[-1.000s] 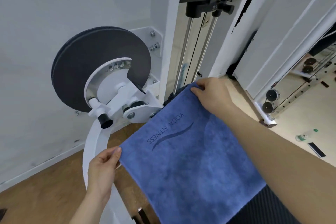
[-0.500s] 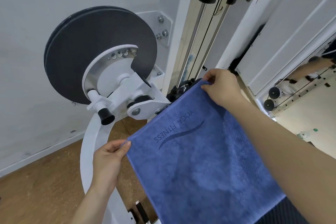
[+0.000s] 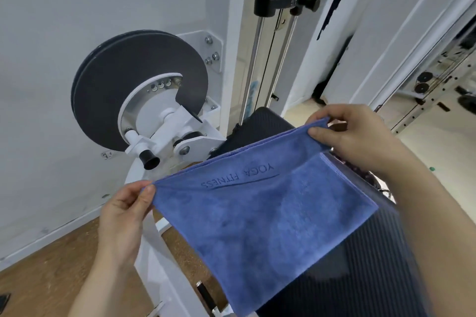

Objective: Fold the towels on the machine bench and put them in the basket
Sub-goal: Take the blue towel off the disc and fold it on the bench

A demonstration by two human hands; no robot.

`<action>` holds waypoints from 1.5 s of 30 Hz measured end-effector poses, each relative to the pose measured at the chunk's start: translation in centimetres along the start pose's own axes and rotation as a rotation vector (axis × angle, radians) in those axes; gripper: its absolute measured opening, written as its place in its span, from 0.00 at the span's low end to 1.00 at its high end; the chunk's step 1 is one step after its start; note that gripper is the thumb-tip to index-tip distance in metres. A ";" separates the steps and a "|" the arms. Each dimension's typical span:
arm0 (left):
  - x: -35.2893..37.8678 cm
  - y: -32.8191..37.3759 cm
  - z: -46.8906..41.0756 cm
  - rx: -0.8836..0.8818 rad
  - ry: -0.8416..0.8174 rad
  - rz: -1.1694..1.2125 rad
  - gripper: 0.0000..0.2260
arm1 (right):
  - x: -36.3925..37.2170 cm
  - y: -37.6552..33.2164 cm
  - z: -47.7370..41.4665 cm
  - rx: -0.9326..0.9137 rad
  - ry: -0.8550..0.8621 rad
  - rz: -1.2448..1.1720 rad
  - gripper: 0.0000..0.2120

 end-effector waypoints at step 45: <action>27.7 1.7 6.4 0.424 -0.503 -0.484 0.03 | -9.8 15.8 17.8 0.543 0.498 0.354 0.05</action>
Point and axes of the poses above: each hand's wrist, its own z-axis away from the middle knuckle, its own x-axis out of the palm, y = z × x, the point moved 1 cm from there along -z, towards the middle knuckle, and after that the axes turned 12 degrees about y, right-handed, at the moved point
